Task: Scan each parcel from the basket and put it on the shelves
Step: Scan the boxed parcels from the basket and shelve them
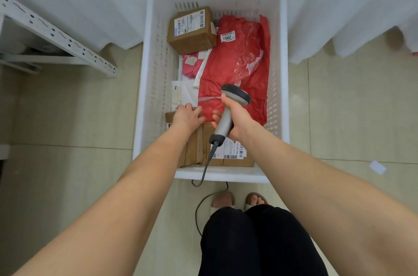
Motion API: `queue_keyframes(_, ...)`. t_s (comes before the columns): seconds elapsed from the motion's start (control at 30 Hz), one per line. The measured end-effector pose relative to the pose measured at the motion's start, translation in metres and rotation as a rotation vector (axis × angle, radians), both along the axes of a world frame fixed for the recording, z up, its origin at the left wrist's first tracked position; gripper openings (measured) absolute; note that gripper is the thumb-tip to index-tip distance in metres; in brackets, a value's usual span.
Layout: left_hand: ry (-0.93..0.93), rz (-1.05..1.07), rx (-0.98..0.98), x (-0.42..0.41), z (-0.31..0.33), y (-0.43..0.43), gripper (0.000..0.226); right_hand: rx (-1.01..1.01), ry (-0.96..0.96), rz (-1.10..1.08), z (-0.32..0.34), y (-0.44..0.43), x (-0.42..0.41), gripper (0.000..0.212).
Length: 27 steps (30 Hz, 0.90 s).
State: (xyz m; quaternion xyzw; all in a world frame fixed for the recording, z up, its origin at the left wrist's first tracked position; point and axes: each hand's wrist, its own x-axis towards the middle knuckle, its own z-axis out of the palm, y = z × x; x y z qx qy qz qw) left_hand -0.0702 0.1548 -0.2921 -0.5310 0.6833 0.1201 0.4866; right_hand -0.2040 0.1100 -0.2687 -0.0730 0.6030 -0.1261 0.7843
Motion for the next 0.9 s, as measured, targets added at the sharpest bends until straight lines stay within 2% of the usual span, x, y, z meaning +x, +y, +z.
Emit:
queue_keyframes(0.13, -0.011, 0.012, -0.051, 0.003, 0.02, -0.009, 0.048, -0.011, 0.003, 0.015, 0.009, 0.001, -0.003, 0.032)
queue_keyframes(0.27, -0.043, 0.002, -0.109, 0.014, 0.068, -0.019, 0.053, -0.049, 0.011, 0.005, 0.05, -0.002, -0.005, 0.031)
queue_keyframes(0.4, -0.012, 0.126, -0.178, 0.024, 0.135, -0.024, 0.062, -0.074, 0.027, -0.006, 0.109, -0.006, -0.006, 0.031)
queue_keyframes(0.47, 0.02, 0.242, -0.212, 0.027, 0.171, -0.025, 0.07, -0.099, 0.036, -0.008, 0.141, -0.011, -0.008, 0.03)
queue_keyframes(0.6, 0.175, 0.611, -0.351, 0.03, 0.246, -0.029, 0.071, -0.135, 0.037, -0.016, 0.214, -0.015, -0.01, 0.027)
queue_keyframes(0.73, 0.315, 0.932, -0.46, 0.029, 0.328, -0.037, 0.063, -0.197, 0.015, -0.038, 0.292, -0.021, -0.009, 0.028)
queue_keyframes(0.9, 0.581, 1.255, -0.572, 0.037, 0.425, -0.048, 0.049, -0.27, 0.01, -0.076, 0.387, -0.029, -0.01, 0.024)
